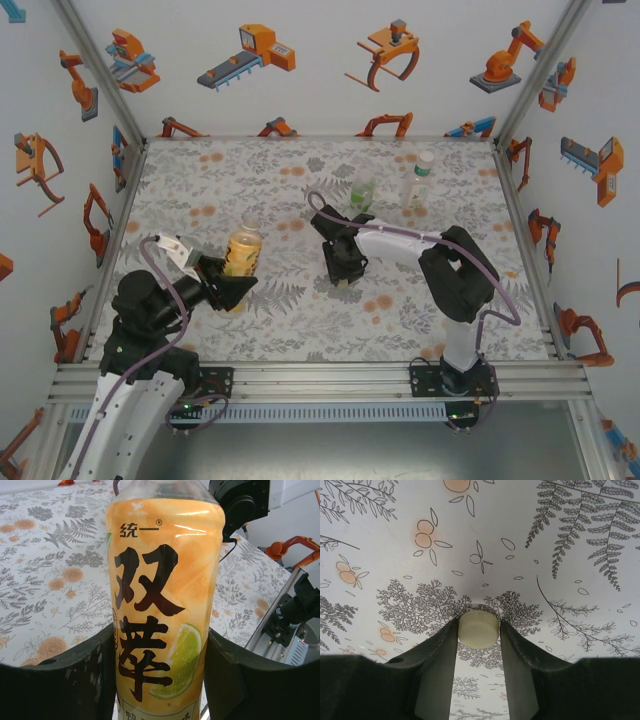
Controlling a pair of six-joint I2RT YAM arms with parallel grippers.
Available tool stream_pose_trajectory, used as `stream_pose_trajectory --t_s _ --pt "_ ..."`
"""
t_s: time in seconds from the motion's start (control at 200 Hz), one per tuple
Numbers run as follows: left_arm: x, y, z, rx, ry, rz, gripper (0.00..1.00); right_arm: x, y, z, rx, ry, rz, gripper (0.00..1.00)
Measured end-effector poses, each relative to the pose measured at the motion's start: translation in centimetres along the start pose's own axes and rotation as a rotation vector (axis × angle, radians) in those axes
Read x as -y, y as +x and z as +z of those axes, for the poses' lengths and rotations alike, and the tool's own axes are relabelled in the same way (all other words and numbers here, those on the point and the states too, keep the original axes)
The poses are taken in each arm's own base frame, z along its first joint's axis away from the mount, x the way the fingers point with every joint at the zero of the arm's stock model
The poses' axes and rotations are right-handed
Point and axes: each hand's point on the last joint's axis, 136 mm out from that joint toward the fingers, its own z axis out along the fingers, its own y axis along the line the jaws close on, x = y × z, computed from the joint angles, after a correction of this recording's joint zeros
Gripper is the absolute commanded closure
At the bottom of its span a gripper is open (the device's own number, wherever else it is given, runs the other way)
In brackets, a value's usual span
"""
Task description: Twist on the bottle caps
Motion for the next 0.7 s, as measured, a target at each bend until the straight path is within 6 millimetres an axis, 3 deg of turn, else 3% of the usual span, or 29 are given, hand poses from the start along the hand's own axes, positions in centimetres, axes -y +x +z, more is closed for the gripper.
stream_pose_trajectory --t_s 0.701 --pt "-0.13 0.63 0.43 -0.032 0.010 -0.008 0.95 -0.05 -0.08 -0.25 -0.007 0.003 -0.008 0.74"
